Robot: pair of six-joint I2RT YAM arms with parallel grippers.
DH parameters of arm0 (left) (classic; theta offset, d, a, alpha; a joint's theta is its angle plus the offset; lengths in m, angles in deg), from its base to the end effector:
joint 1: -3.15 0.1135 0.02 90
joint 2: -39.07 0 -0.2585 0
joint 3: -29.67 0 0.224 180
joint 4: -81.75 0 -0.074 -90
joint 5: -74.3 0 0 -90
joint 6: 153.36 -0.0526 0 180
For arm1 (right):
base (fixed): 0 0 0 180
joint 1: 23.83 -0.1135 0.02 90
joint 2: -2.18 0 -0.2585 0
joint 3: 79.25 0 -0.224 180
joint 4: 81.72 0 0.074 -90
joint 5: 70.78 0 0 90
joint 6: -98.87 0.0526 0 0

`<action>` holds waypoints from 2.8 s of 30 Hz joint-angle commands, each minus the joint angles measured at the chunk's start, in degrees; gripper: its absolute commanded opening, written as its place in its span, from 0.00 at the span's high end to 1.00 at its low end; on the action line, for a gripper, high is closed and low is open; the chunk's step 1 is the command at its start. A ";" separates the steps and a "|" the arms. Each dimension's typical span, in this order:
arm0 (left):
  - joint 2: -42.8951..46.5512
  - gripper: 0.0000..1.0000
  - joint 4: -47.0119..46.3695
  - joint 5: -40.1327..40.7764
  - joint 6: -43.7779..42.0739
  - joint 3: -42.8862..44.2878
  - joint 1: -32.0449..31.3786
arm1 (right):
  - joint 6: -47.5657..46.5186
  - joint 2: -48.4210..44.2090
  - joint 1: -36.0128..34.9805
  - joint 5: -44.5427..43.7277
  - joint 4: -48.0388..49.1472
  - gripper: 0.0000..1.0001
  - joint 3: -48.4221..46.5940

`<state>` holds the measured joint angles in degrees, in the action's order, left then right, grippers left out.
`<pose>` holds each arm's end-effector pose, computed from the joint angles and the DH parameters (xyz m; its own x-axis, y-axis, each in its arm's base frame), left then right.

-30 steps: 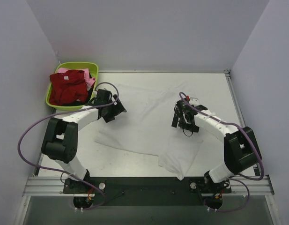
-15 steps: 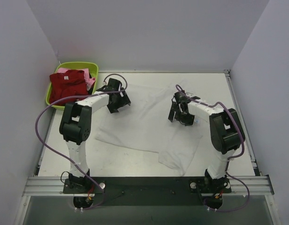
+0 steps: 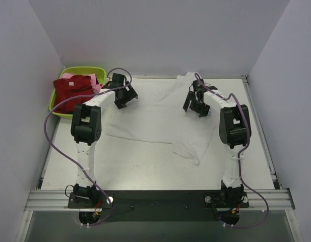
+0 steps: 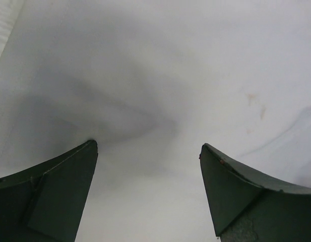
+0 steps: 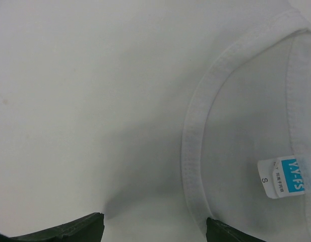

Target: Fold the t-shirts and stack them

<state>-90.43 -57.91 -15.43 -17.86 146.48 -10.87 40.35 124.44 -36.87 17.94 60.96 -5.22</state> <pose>0.4649 -0.1158 0.1626 -0.7141 -0.5568 -0.4242 -0.3850 0.8186 -0.4263 0.4368 0.1000 0.1674 -0.7799 0.3553 -0.5154 0.2282 0.9280 0.2945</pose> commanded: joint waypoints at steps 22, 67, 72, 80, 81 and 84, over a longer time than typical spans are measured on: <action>41.32 0.02 -0.63 0.85 0.57 -28.83 5.06 | -3.37 -32.32 -8.23 -5.14 1.91 0.15 20.70; 31.94 0.27 -5.46 10.36 6.45 -45.29 10.86 | 1.21 -60.73 -13.68 -0.92 5.70 0.16 50.53; 30.35 0.64 -5.99 10.71 6.62 -45.46 10.86 | 1.21 -60.91 -13.77 -0.83 5.70 0.16 50.97; 30.44 0.89 -6.16 10.72 6.45 -46.08 10.68 | 1.04 -61.08 -13.77 -0.65 5.70 0.17 51.67; 30.61 1.00 -5.73 10.80 6.62 -46.69 10.59 | 0.95 -61.17 -13.77 -0.92 5.52 0.17 51.76; 32.72 1.00 -6.60 10.80 7.06 -49.05 10.33 | 1.65 -60.56 -13.68 -2.40 4.29 0.17 52.37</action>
<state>-58.97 -64.21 -5.20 -11.17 100.30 -0.47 41.68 63.59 -50.18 17.20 66.19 46.08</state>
